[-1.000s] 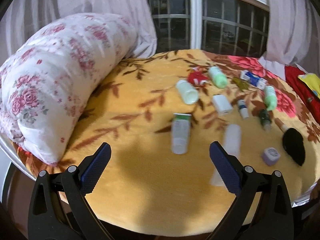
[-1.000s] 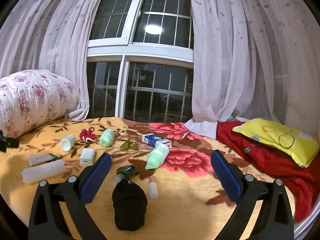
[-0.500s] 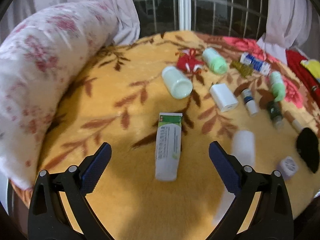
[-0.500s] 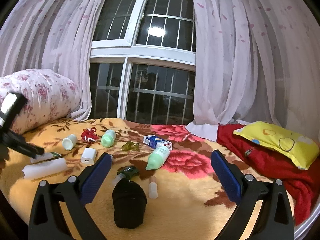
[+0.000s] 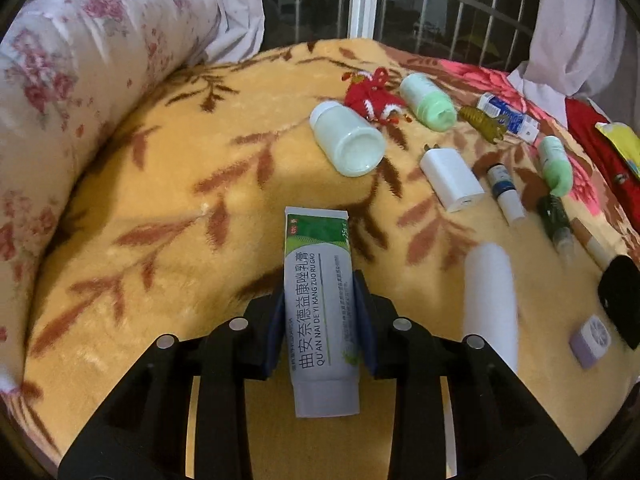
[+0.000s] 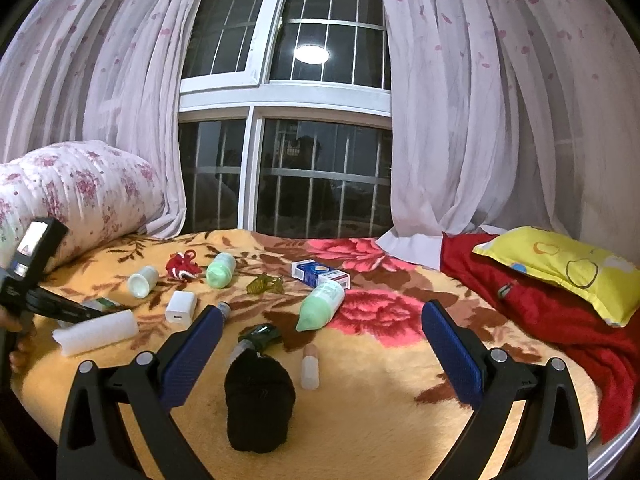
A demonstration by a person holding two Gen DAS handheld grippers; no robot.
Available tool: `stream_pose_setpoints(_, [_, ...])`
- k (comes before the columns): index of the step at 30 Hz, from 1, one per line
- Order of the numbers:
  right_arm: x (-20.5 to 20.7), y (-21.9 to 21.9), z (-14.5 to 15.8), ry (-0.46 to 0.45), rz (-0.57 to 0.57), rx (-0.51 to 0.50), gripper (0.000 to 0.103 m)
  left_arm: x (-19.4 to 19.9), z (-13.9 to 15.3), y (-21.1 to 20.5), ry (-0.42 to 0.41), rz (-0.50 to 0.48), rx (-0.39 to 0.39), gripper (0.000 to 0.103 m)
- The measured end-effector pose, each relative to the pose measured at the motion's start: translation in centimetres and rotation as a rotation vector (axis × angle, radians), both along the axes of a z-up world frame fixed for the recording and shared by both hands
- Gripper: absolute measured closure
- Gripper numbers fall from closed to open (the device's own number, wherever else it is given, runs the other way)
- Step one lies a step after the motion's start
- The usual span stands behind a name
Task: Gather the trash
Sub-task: 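Grasp the white-green toothpaste tube with the left gripper, then drop the toothpaste tube in the orange bin while the right gripper grasps the black cap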
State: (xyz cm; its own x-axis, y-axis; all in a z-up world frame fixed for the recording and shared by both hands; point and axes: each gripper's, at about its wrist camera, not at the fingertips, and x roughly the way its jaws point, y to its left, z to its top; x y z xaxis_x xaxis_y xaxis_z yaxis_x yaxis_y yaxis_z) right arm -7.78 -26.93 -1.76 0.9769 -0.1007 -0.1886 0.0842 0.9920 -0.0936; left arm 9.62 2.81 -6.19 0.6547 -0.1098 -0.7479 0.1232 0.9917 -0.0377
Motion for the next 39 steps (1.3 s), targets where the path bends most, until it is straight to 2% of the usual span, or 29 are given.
stream_pose_setpoints(4, [0.5,0.3,-0.4,0.047,0.034,0.009,0.005,-1.5,1.4,1.3,-0.032,0.008,-0.02,0.073])
stream_pose_setpoints(7, [1.7,1.2,-0.8,0.125,0.094,0.021,0.005,-2.8,2.4,2.3,-0.06,0.012,-0.017,0.073])
stream_pose_setpoints(9, [3.4,1.9,-1.7,0.234,0.108,0.022,0.005,-3.6,2.8,2.9,-0.067,0.008,-0.027,0.073])
stream_pose_setpoints(12, [6.5,2.4,-3.7,0.421,0.066,0.016,0.006,-4.5,3.1,3.3,-0.072,-0.003,-0.034,0.073])
stream_pose_setpoints(13, [7.6,2.3,-4.5,0.484,0.056,0.033,0.009,-4.7,3.1,3.3,-0.074,-0.006,-0.038,0.073])
stream_pose_setpoints(14, [8.3,2.0,-5.0,0.528,0.053,0.059,0.019,-4.9,3.2,3.3,-0.075,-0.01,-0.044,0.073])
stream_pose_setpoints(15, [9.1,1.7,-5.6,0.575,0.055,0.099,0.034,-5.1,3.1,3.3,-0.077,-0.013,-0.048,0.073])
stream_pose_setpoints(16, [9.8,1.3,-6.2,0.615,0.066,0.157,0.041,-5.3,3.1,3.3,-0.077,-0.017,-0.051,0.073])
stream_pose_setpoints(18, [9.9,0.5,-6.4,0.617,0.045,0.202,0.06,-5.6,3.1,3.3,-0.079,-0.02,-0.058,0.073])
stream_pose_setpoints(23, [8.8,0.9,-5.4,0.583,0.033,0.182,0.064,-6.5,3.5,3.4,-0.096,-0.028,-0.07,0.073])
stream_pose_setpoints(27, [7.3,1.6,-3.2,0.539,0.074,0.166,0.064,-7.9,4.5,3.3,-0.116,-0.054,-0.067,0.073])
stream_pose_setpoints(30, [5.1,3.4,-1.0,0.522,0.184,0.142,0.064,-9.6,5.3,3.0,-0.12,-0.104,-0.055,0.073])
stream_pose_setpoints(33, [2.2,6.0,0.3,0.558,0.348,0.124,0.064,-12.2,5.4,2.2,-0.085,-0.201,-0.041,0.073])
stream_pose_setpoints(36, [-0.8,8.9,-0.6,0.67,0.521,0.122,0.064,-15.0,3.8,1.3,0.015,-0.323,-0.031,0.073])
stream_pose_setpoints(39, [-2.6,11.1,-3.9,0.831,0.629,0.14,0.064,-17.7,0.3,0.1,0.183,-0.446,-0.015,0.073])
